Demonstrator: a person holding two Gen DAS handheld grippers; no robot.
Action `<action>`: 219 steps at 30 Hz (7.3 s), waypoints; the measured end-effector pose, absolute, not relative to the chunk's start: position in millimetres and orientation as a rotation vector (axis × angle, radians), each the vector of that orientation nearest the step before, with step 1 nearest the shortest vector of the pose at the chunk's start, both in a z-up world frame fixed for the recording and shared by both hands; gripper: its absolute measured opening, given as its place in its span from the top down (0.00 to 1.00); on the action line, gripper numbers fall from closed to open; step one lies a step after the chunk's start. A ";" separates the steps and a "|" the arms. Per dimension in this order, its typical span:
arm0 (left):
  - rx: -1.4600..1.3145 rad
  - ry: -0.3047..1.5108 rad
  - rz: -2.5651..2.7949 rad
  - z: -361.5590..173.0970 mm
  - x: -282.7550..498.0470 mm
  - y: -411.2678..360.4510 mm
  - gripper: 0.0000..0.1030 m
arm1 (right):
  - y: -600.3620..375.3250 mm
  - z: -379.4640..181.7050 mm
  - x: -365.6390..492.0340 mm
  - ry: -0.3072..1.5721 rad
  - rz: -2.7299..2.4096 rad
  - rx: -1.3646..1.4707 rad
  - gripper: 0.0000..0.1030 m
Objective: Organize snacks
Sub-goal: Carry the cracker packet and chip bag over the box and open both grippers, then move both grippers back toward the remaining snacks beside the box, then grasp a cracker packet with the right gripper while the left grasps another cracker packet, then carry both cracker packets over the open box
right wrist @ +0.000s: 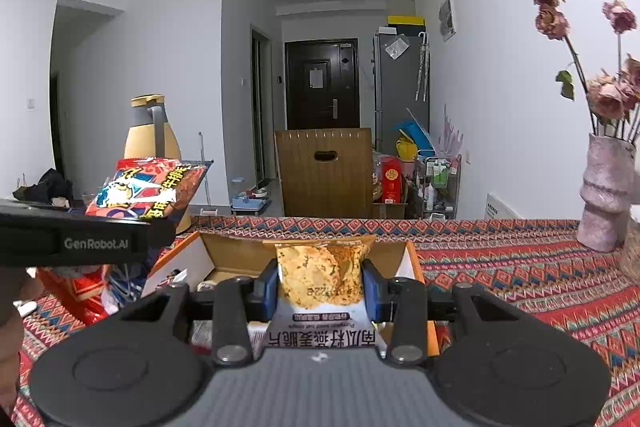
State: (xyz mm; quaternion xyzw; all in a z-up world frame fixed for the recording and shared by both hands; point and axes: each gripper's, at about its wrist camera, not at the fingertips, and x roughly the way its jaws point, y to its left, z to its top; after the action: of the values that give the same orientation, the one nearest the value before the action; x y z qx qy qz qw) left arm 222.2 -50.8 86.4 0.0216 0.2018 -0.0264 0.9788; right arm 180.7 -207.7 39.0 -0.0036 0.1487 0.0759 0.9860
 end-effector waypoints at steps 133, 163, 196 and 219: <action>-0.062 0.807 0.103 -33.9 218.3 56.0 0.18 | -254.2 -48.3 167.8 0.480 0.079 -0.001 0.56; 0.026 0.534 -0.004 36.6 181.5 21.1 0.59 | -240.5 -9.8 160.4 0.380 0.111 -0.025 0.56; -0.010 0.519 -0.006 31.8 278.5 -27.0 0.59 | -204.5 -12.3 258.7 0.378 0.112 0.000 0.56; -0.058 0.494 0.033 32.4 271.8 -18.1 0.03 | -209.0 -17.6 258.4 0.394 0.062 0.014 0.00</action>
State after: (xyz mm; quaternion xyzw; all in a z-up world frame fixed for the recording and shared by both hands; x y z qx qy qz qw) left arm 271.8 -18.1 32.4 -0.0285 0.2445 0.0164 0.9691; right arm 258.4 -209.0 -17.6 0.0069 0.1957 0.0306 0.9802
